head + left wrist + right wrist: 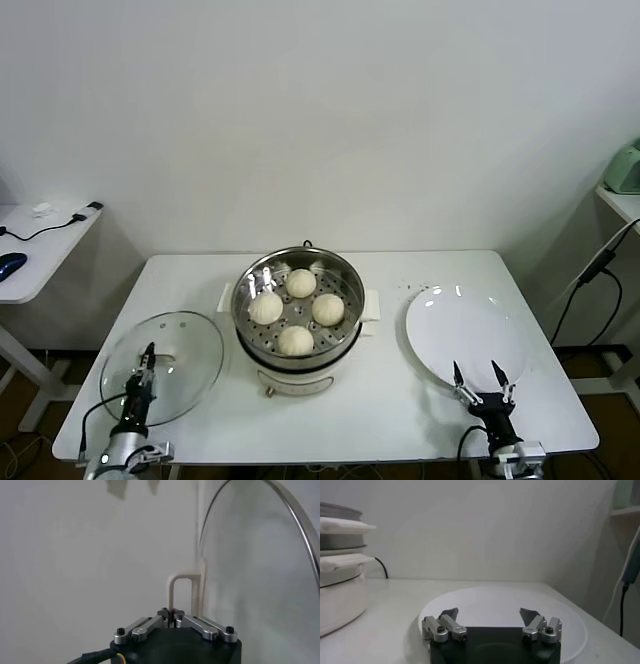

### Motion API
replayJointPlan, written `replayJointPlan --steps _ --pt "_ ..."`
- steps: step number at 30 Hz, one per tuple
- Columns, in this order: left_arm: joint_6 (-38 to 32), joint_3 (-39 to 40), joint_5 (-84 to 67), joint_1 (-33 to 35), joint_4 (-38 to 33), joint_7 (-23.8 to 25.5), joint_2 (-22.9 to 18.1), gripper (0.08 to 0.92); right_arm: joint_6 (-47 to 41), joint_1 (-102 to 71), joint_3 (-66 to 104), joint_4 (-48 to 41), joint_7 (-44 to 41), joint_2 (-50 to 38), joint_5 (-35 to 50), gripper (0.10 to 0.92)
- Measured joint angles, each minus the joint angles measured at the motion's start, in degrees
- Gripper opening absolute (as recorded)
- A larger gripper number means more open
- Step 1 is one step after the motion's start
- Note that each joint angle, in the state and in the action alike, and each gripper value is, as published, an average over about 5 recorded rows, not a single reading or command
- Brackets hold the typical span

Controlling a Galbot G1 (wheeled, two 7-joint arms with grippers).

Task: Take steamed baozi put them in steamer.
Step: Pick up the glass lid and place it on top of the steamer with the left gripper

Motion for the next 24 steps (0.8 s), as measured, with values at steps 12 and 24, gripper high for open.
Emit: replayJointPlan --steps 12,24 --pt "2.1 -4.9 -9.9 5.9 -16.9 8.9 6.0 0.132 -2.4 -0.2 1.2 1.5 0.9 0.0 -2.0 0.823" --pt "12.7 -0.5 -12.1 4.7 -34.2 22.4 8.5 0.132 -3.6 -0.9 1.5 3.3 1.3 0.2 -5.3 0.823"
